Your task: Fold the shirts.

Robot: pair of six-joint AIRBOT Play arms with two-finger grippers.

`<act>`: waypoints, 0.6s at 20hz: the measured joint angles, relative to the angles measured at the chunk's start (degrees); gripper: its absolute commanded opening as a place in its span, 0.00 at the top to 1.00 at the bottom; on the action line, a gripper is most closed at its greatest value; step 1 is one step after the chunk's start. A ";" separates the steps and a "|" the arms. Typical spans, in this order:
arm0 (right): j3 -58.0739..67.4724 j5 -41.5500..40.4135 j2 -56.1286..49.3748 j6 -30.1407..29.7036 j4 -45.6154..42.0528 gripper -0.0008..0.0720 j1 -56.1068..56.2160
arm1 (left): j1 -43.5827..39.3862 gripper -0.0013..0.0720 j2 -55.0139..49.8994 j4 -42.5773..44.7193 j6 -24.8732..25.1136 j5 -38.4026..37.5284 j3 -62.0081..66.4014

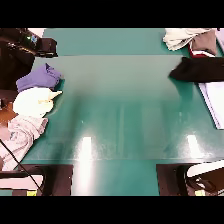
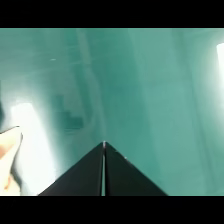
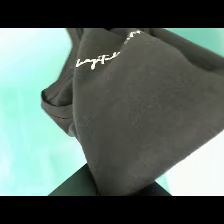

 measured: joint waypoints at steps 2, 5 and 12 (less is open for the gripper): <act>0.02 -1.86 0.09 0.13 0.17 0.97 -2.84 | 0.00 0.95 0.00 -1.22 -0.52 0.00 0.00; 0.02 -5.27 0.33 -1.09 4.90 0.97 -5.64 | 0.00 0.96 0.00 -2.23 -1.40 -0.04 0.00; 0.04 -9.64 4.90 -3.34 11.72 0.97 -7.58 | 0.00 0.96 0.00 -2.80 -2.10 -0.44 0.00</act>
